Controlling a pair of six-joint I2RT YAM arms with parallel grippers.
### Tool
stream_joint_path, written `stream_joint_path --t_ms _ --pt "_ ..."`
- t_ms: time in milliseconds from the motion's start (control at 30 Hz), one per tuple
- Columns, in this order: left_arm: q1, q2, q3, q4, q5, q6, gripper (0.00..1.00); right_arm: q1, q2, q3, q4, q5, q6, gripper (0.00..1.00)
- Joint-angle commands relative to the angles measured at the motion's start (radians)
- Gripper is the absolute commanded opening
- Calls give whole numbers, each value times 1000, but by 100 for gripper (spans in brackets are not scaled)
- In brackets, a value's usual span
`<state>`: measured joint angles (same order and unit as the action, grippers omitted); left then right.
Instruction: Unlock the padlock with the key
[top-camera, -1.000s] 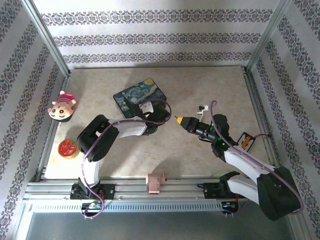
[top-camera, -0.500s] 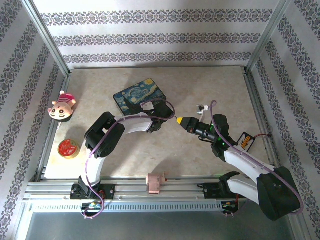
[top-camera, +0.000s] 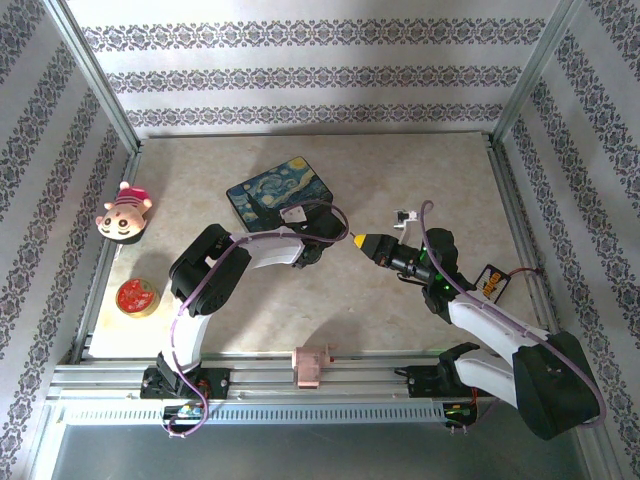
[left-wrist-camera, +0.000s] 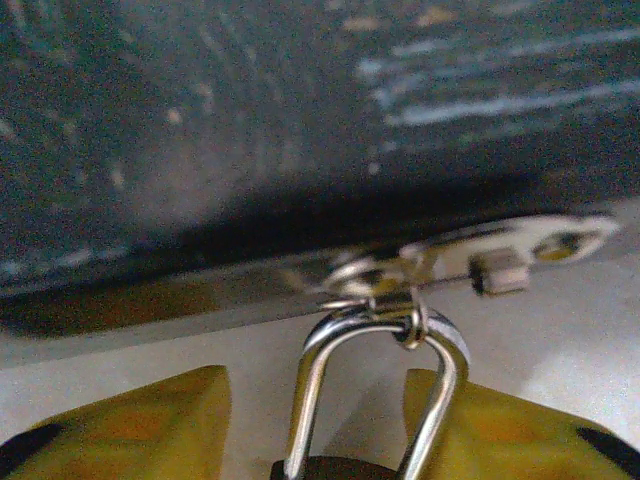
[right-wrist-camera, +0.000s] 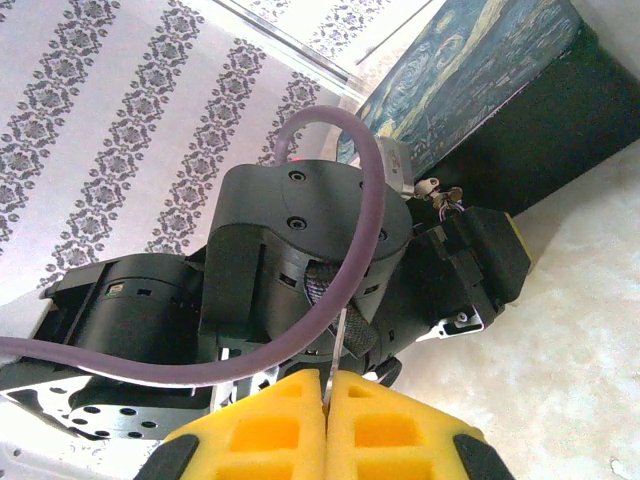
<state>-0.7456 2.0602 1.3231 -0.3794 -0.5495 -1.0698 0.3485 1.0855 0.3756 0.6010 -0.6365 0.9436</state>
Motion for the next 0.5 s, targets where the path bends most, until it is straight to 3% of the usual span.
stream_joint_path --t_ms 0,467 --pt "-14 6 -8 11 0 1 43 -9 2 20 16 -15 -16 0" --pt "-12 -48 -64 94 87 50 14 -4 15 -16 -28 13 -66 0"
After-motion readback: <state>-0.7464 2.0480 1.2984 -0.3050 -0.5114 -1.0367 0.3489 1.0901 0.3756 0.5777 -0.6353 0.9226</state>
